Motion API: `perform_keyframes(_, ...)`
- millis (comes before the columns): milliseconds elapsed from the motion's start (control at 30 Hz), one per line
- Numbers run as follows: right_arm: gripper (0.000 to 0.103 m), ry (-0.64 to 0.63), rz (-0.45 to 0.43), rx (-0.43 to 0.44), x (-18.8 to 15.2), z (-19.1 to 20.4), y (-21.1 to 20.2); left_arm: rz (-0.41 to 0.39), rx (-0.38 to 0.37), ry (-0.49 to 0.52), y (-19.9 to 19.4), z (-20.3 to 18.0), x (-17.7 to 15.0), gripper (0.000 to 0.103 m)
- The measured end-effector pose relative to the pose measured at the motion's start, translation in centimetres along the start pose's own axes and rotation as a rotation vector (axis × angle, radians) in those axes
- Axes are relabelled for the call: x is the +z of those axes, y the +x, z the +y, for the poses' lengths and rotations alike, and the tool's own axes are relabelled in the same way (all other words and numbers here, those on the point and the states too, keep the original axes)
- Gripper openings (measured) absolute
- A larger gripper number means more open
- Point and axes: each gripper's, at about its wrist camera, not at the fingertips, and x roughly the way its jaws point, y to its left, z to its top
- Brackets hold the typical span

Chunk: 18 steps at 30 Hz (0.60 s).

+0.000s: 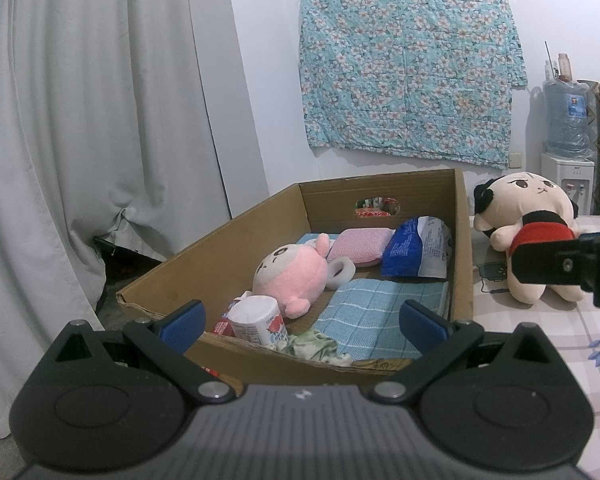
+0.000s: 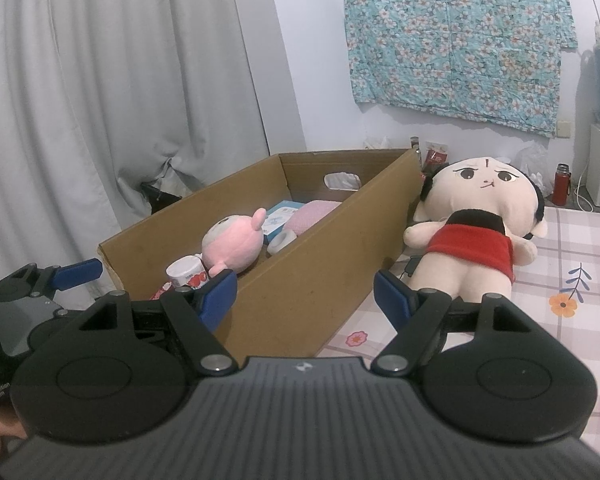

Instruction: Organize soft objects

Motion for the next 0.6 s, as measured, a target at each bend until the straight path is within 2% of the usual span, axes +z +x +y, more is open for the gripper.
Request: perform_keyframes(600, 0.076, -0.008, 0.004, 0.007, 0.01, 0.32, 0.01, 0.0, -0.001, 0.0, -0.01, 0.0, -0.01, 0.103)
